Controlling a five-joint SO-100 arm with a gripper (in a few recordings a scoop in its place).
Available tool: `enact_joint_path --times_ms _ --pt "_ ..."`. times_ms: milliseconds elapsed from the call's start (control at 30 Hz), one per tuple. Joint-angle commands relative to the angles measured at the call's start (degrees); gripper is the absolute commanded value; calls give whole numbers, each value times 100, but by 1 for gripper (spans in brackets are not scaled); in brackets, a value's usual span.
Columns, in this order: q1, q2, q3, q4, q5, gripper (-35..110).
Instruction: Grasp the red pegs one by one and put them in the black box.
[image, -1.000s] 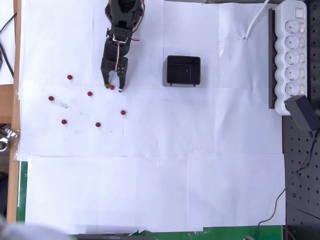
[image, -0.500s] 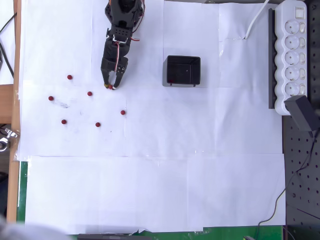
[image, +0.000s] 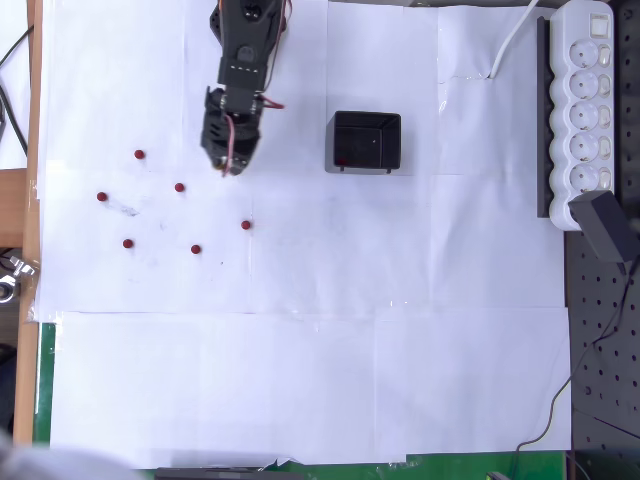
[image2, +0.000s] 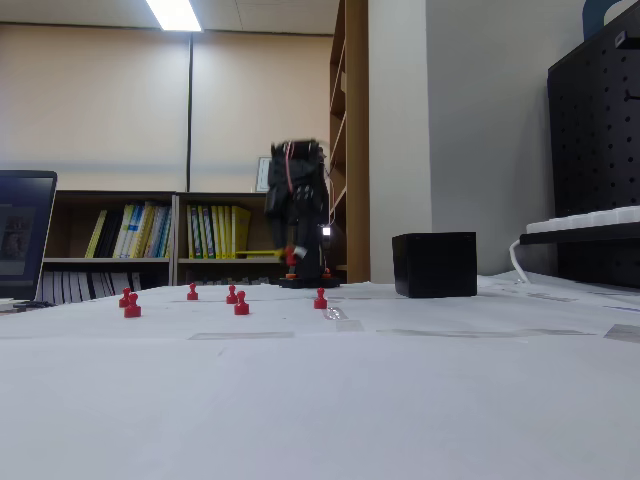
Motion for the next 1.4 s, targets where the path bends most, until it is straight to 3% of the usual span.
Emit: enact_joint_path --times_ms 0,333,533,667,1133,1367 --pt "-1063 88 2215 1705 -861 0" --pt "-3744 1345 3393 1529 -2461 0" --pt "-4544 2426 3331 694 -2804 0" --pt "-4676 2698 3331 185 -2953 0" --pt "-4474 2549 3076 510 -2830 14" --pt "-3823 1046 3806 1354 -2540 15"
